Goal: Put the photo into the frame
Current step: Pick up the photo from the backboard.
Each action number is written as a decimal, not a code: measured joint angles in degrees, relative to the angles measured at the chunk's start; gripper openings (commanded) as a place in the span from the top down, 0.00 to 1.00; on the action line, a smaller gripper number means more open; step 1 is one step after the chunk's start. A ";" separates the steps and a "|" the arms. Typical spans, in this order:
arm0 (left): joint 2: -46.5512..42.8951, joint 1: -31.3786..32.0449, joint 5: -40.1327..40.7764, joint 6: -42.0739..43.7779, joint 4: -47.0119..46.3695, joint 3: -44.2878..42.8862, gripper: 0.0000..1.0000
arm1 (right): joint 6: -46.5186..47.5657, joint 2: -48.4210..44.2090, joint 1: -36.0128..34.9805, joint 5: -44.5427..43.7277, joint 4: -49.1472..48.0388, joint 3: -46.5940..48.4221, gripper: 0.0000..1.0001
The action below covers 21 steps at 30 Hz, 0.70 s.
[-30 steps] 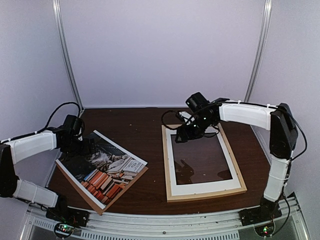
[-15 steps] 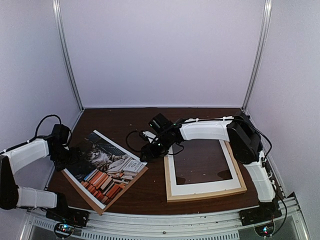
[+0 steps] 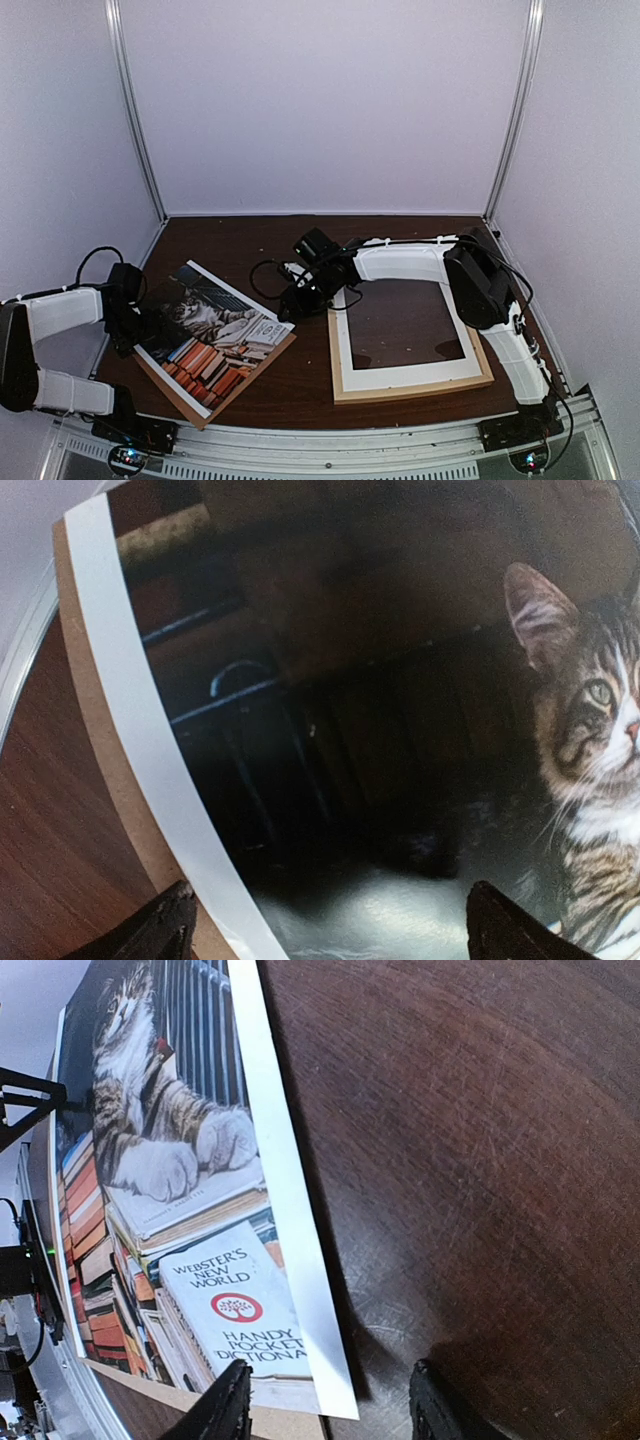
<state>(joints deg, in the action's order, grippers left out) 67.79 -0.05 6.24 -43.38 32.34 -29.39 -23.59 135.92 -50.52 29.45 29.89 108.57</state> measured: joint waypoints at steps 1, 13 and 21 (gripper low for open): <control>0.09 0.04 -0.22 -0.26 -0.42 0.13 0.08 | -0.26 0.00 -0.04 0.28 0.11 0.00 0.49; 1.44 -0.66 -3.08 -0.66 -8.44 1.05 0.17 | -5.42 0.28 -0.48 2.71 -0.79 -0.74 0.54; 5.11 -0.72 -7.21 -0.09 -17.73 0.72 0.22 | -7.72 -0.92 -0.46 2.78 -4.28 -3.87 0.57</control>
<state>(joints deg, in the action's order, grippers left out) 72.90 -0.78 -0.97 -43.46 14.61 -28.67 -31.31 135.00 -50.98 32.23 25.61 104.71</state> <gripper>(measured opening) 0.790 0.442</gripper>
